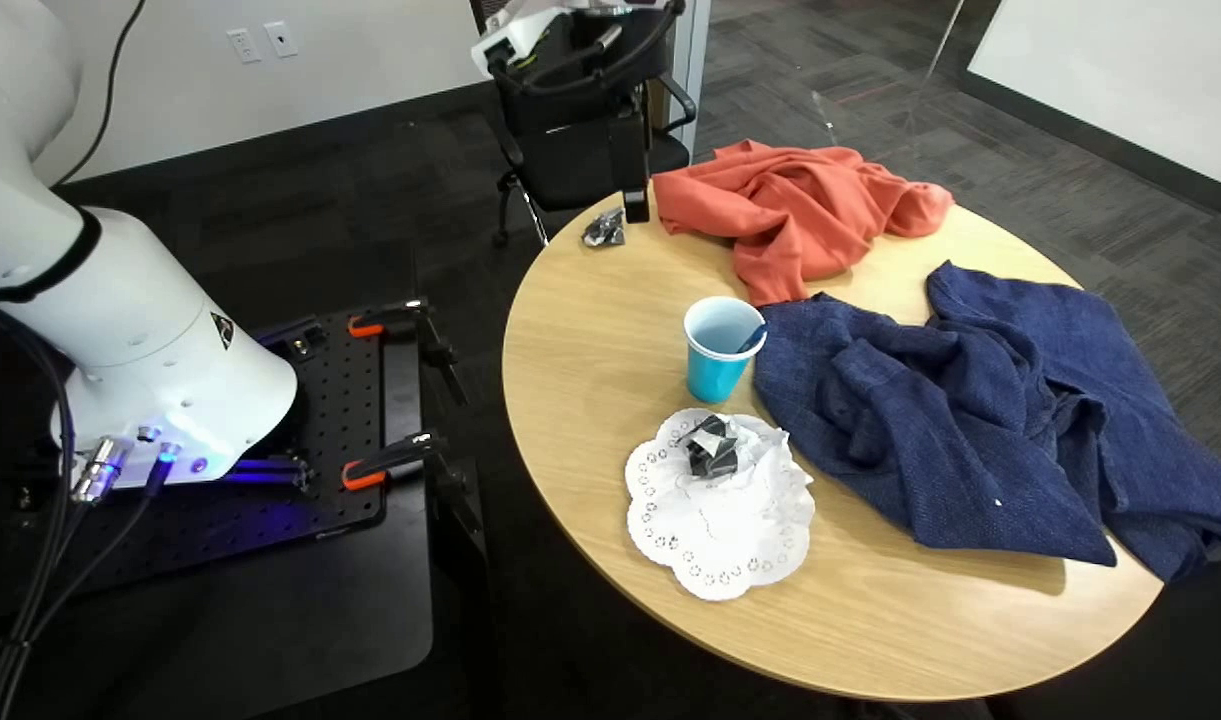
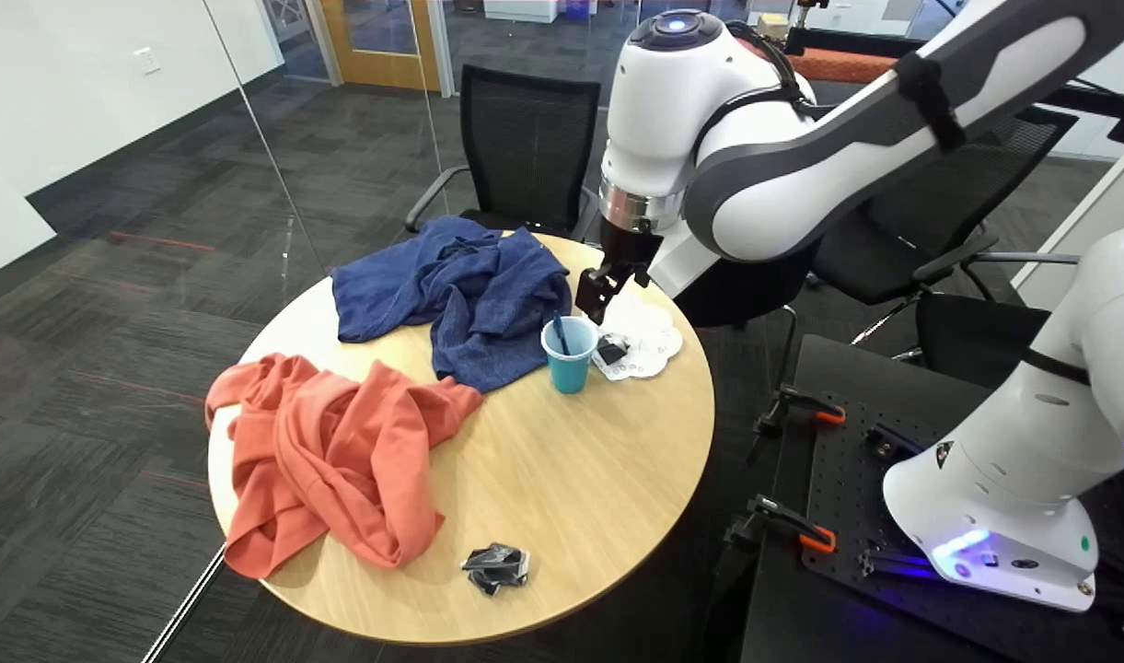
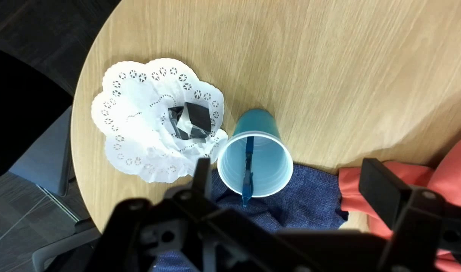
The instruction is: Remove the pen from the cup, put it on the table, and then put it back in the cup
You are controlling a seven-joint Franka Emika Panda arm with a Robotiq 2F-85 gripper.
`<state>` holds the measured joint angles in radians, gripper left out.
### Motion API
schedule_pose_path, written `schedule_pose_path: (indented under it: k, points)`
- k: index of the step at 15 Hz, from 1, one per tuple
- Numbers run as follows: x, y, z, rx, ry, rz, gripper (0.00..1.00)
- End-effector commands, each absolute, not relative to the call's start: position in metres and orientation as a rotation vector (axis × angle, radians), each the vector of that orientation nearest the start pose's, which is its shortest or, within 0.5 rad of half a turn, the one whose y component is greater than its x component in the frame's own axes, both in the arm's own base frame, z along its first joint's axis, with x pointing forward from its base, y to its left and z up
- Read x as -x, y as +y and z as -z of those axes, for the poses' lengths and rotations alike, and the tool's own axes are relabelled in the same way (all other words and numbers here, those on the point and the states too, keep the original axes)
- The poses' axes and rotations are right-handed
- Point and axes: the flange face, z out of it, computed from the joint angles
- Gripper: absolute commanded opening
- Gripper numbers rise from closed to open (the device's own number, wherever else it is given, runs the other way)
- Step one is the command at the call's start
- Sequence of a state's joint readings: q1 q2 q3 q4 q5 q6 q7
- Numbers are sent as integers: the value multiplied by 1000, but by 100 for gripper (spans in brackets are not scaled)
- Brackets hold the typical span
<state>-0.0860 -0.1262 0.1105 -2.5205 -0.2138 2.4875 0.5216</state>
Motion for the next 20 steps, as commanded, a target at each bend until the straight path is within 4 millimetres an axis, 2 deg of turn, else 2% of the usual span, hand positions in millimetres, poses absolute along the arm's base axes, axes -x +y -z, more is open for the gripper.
schedule_pose_path:
  k: [1, 6, 11, 15, 16, 20]
  points:
    - [-486, -5, -313, 3166, 584, 227, 100]
    - [-515, -29, -278, 3120, 640, 288, 100]
    - [-535, -39, -249, 3103, 670, 286, 100]
    - [-543, -34, -239, 3081, 690, 249, 100]
    - [-535, -35, -239, 3091, 703, 237, 100]
    - [-538, -36, -239, 3098, 712, 249, 100]
